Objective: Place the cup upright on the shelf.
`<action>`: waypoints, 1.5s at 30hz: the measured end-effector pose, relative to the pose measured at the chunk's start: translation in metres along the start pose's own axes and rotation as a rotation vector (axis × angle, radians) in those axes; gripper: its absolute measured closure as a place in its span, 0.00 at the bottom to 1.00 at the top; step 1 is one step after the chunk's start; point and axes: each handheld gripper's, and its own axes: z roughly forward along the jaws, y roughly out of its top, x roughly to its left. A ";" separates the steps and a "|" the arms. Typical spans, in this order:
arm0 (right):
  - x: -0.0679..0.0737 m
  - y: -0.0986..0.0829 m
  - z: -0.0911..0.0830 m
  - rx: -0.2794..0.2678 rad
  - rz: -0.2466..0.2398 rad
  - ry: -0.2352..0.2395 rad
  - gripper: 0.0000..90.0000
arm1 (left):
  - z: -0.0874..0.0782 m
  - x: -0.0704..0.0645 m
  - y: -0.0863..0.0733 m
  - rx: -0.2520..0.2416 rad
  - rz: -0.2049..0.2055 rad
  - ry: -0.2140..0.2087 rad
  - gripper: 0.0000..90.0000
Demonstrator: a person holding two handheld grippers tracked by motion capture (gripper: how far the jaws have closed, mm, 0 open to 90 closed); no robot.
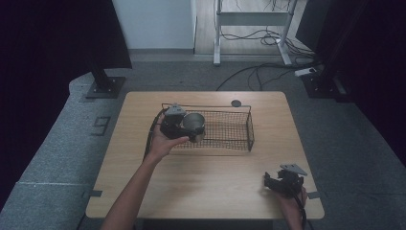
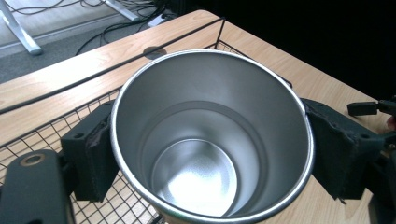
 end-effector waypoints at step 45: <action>0.000 0.000 0.000 -0.001 0.001 0.003 0.14 | 0.051 0.040 0.004 0.081 -0.033 0.029 0.16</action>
